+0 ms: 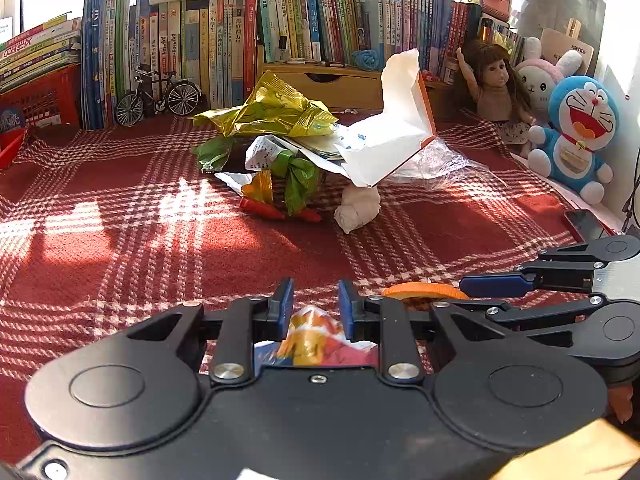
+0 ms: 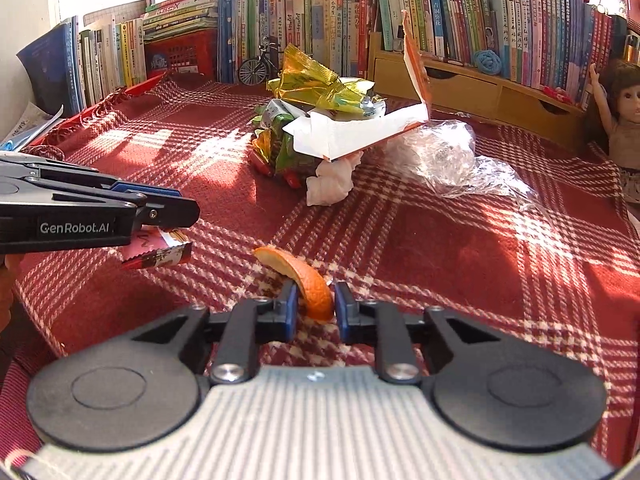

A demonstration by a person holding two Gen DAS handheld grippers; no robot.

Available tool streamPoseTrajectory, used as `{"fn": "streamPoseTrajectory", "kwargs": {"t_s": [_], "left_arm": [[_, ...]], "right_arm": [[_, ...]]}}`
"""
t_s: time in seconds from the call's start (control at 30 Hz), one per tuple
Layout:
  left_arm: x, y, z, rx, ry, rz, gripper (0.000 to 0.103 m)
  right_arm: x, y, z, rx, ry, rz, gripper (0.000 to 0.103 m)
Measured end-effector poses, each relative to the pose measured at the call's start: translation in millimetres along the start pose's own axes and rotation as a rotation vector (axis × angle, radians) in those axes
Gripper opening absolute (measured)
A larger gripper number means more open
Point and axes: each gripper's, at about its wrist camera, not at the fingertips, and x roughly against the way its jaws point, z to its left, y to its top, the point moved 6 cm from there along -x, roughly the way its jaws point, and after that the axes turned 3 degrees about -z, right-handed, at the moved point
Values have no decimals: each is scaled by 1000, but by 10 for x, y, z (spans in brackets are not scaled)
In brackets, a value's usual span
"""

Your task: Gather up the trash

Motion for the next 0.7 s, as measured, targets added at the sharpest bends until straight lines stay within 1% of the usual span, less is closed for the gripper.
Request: {"fn": "streamPoseTrajectory", "kwargs": {"t_s": [0.03, 0.07, 0.1, 0.17, 0.23, 0.3, 0.33, 0.37, 0.4, 0.57, 0.63, 0.67, 0.7], "left_arm": [[17, -29, 8, -7, 5, -1, 29], [32, -55, 13, -19, 11, -4, 39], [46, -81, 20, -30, 18, -8, 49], [76, -136, 36, -41, 28, -13, 55], [105, -195, 46, -45, 19, -5, 60], [152, -260, 46, -57, -11, -3, 72], [180, -292, 50, -63, -24, -2, 76], [210, -320, 55, -65, -34, -2, 83], [233, -342, 59, -62, -41, -1, 86], [263, -455, 73, 29, -101, 36, 87], [205, -474, 70, 44, -104, 42, 87], [162, -487, 66, 39, -103, 50, 87], [121, -503, 63, 34, -102, 59, 83]], "right_arm": [[19, -22, 16, 14, 15, 0, 59], [32, -38, 32, 28, 25, 1, 64], [41, -53, 45, 42, 30, 4, 65], [47, -69, 65, 64, 28, 4, 68], [34, -64, 74, 76, 28, 0, 70], [7, -47, 76, 77, 31, -3, 71], [-13, -35, 75, 78, 35, -3, 72], [-36, -20, 75, 79, 38, -2, 72], [-58, -7, 78, 82, 39, -1, 73], [-198, 35, 99, 90, 37, 10, 73], [-243, 24, 113, 86, 44, 17, 73], [-261, 8, 123, 81, 52, 19, 69], [-269, -8, 130, 75, 58, 21, 60]]}}
